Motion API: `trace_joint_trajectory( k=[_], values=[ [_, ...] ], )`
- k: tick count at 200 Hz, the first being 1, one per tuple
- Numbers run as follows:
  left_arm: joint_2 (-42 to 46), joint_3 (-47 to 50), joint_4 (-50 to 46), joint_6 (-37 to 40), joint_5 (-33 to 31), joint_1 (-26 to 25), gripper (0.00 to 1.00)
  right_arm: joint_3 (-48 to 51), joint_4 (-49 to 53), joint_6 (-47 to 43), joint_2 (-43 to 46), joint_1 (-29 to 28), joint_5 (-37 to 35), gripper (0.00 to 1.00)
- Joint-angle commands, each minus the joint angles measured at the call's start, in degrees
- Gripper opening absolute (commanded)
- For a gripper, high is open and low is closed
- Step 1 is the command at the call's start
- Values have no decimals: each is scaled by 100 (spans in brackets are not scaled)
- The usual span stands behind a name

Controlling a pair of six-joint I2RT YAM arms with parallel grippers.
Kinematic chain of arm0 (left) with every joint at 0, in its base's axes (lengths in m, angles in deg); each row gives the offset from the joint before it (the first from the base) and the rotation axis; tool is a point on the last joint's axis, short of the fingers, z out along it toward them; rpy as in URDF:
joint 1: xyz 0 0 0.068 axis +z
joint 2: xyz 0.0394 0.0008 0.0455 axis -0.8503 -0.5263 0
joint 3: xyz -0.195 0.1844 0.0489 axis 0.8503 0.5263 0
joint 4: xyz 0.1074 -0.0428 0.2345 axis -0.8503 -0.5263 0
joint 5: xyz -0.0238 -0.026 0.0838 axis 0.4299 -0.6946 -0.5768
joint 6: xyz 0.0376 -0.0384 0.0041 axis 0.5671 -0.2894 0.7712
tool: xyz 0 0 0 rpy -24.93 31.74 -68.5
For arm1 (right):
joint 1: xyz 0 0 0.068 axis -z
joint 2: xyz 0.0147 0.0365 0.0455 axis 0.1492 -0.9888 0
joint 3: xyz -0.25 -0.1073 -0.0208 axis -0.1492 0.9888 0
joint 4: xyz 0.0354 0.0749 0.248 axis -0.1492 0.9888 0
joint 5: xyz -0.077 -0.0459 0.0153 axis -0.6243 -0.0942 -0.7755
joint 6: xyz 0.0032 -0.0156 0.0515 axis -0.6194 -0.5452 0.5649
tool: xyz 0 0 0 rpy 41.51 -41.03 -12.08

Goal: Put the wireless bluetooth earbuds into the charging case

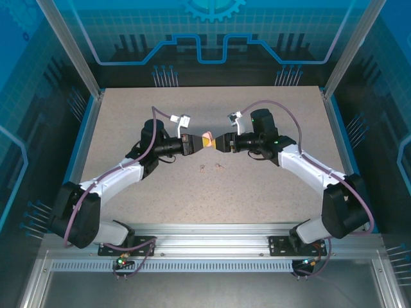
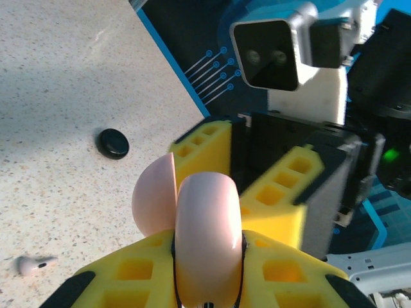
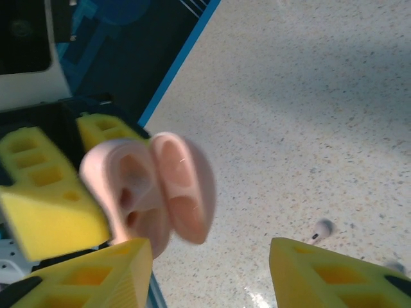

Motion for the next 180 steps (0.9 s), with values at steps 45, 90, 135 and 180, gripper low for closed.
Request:
trace_joint_trajectory(
  k=[45,90,135,180],
  values=[
    [172,-195,105,93,264,-149,0,12,-225,29,-151,62,-48,46],
    [151,-194,128,79,272,-207,0,-155,-360,56,-317,50,412,38],
    [150,-186,199,48,229,-237,0,-285,-268,-22,-375,51,546,10],
    [146,-207,-55,101,-157,-245,21,-351,20,-118,-302,60,252,0]
  ],
)
